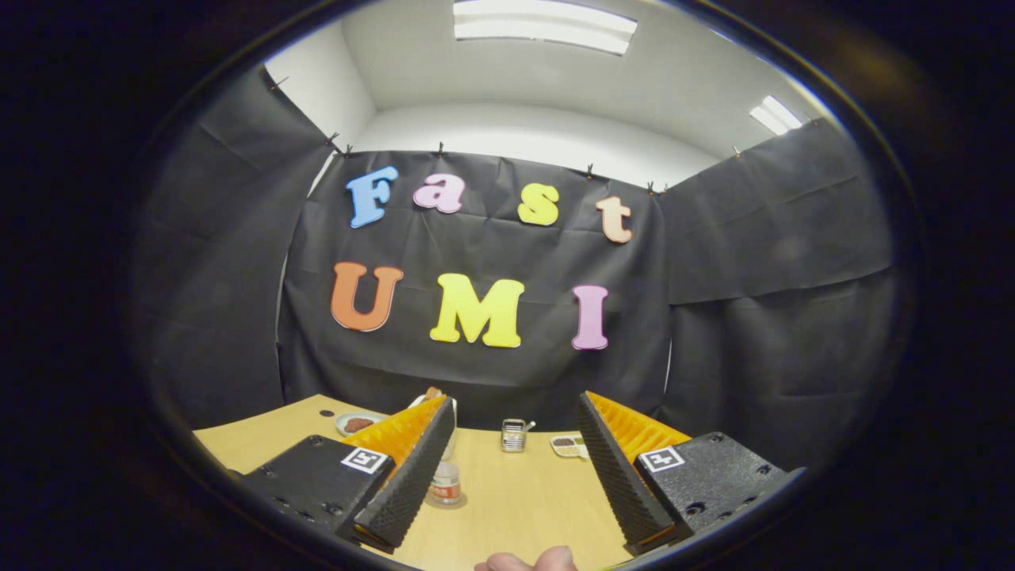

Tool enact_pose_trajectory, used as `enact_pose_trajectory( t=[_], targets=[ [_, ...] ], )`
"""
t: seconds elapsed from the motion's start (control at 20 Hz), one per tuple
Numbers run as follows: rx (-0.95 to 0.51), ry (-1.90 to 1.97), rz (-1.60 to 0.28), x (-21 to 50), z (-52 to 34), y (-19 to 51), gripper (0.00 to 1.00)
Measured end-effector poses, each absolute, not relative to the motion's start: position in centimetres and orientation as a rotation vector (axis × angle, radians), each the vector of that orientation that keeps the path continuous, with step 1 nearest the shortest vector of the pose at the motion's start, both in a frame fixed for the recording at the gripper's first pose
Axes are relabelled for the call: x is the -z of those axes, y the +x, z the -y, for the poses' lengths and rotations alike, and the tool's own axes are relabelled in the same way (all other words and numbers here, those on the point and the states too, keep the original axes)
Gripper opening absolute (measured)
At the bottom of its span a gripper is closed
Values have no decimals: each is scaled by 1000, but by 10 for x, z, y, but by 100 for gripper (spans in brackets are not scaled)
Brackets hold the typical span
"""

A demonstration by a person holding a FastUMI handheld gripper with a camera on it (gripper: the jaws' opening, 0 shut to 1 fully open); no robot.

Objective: Take the bottle from table, then pour the juice into the cup, finally place the bottle on the coaster

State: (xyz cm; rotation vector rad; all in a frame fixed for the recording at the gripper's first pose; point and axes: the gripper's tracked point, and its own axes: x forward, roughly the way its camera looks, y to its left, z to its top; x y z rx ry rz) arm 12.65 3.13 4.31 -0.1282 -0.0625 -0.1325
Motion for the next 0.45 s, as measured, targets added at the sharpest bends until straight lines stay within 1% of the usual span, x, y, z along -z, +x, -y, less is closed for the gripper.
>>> enact_pose_trajectory(
  t=[0.45],
  targets=[
    [97,-128,38,-36,-45,132,99]
  ],
)
